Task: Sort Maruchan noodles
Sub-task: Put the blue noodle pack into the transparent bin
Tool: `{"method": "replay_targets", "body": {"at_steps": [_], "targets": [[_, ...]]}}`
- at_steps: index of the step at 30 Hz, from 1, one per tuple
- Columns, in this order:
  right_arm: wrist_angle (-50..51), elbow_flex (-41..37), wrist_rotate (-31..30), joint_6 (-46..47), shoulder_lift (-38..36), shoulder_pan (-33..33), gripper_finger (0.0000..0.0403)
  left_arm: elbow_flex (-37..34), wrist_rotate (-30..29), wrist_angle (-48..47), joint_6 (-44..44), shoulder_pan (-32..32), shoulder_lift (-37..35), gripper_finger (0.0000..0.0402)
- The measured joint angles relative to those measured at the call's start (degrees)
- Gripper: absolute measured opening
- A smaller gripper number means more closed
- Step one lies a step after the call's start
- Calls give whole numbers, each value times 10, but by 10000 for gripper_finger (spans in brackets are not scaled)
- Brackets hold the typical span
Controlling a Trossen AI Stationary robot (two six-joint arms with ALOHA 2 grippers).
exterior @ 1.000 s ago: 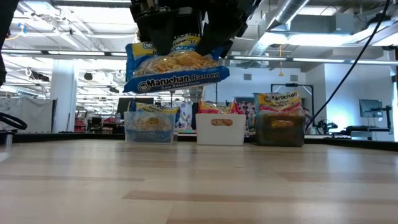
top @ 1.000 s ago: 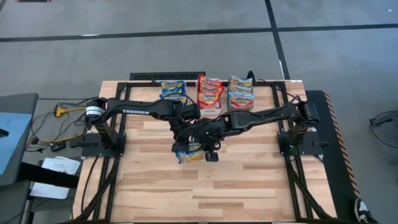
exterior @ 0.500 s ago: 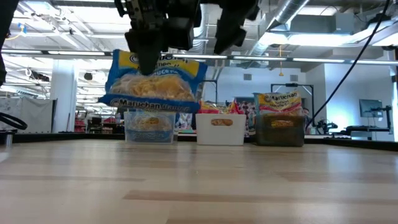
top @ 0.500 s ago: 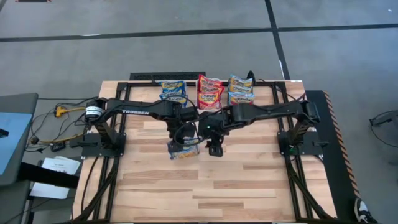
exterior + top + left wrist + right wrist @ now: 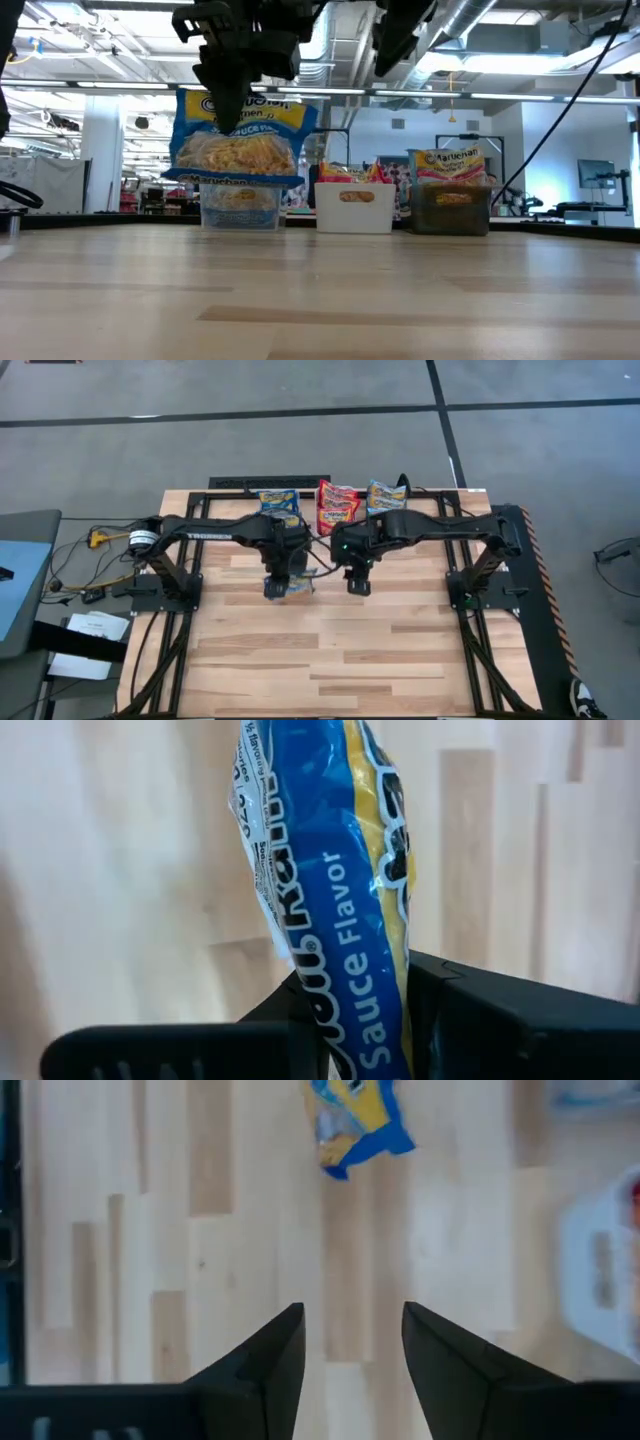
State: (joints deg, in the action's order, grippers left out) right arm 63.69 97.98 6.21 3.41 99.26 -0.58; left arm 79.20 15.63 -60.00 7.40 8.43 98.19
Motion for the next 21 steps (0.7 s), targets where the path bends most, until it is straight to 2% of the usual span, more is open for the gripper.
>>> {"method": "replay_targets", "body": {"at_steps": [5, 11, 14, 16, 21], "targets": [[6, 1, -42, 4, -22, 17, 186, 0, -83, -19, 34, 36, -42, 47], [10, 1, -88, 8, -39, 44, 186, 0, -258, -21, 127, 71, -71, 47], [20, 1, -100, 2, -41, 62, 186, 0, -323, -17, 185, 81, -73, 47], [22, 1, -103, -1, -41, 75, 186, -1, -350, -12, 214, 89, -73, 47], [19, 1, -107, -15, -42, 106, 186, -1, -353, -5, 258, 116, -71, 47]]}}
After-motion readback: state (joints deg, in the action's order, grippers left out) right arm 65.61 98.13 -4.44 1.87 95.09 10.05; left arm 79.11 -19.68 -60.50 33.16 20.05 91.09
